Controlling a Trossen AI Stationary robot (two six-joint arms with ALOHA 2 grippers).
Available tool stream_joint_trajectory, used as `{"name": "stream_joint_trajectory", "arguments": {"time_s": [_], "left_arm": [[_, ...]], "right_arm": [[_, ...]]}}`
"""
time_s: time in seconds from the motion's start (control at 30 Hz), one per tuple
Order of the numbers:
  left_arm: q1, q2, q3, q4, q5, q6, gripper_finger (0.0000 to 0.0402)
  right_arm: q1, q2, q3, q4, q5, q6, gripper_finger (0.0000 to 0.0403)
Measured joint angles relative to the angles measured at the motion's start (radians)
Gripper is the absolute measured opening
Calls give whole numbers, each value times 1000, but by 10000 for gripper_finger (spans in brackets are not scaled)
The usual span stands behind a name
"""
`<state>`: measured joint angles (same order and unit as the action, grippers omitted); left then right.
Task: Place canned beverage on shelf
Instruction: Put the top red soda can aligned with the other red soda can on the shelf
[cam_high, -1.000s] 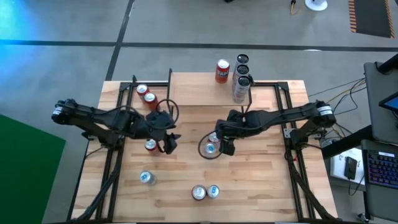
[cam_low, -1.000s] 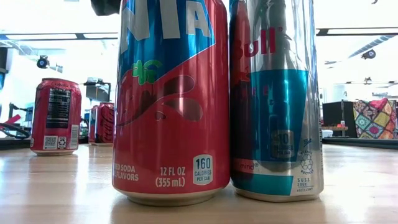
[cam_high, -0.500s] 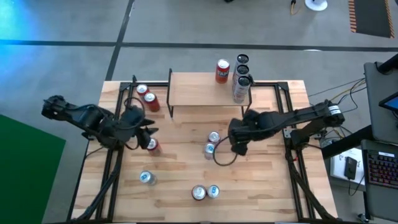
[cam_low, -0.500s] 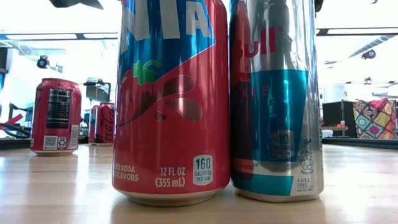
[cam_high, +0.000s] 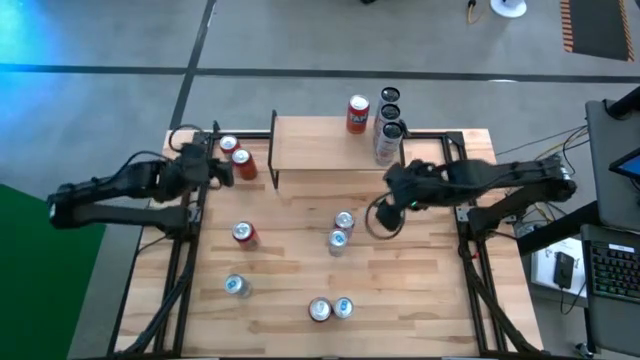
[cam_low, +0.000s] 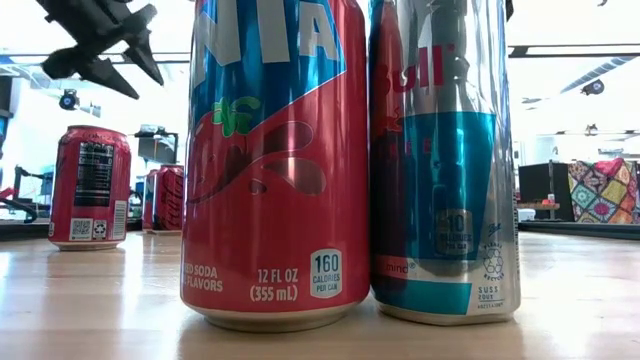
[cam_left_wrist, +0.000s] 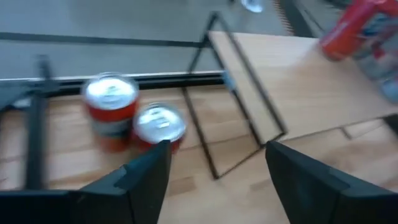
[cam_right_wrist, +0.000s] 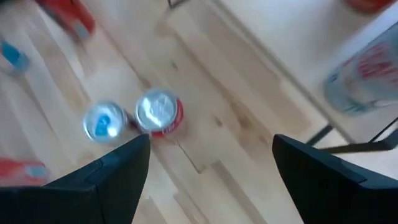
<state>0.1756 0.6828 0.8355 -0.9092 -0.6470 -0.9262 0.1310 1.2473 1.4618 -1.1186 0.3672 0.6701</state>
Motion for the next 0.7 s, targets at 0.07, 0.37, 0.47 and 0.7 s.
{"name": "stream_joint_trajectory", "arguments": {"time_s": [0.07, 0.37, 0.47, 0.7], "left_arm": [[75, 25, -17, 113, 97, 71, 251], [444, 269, 41, 111, 233, 141, 251], [529, 362, 92, 97, 260, 170, 252], [677, 552, 258, 30, 331, 293, 253]], "right_arm": [[-20, -35, 0, 8, -2, -9, 325], [-124, -129, -10, -33, -87, -132, 325], [-153, -146, -12, -65, -88, -174, 325], [-199, -203, -77, -79, -88, -240, 325]]}}
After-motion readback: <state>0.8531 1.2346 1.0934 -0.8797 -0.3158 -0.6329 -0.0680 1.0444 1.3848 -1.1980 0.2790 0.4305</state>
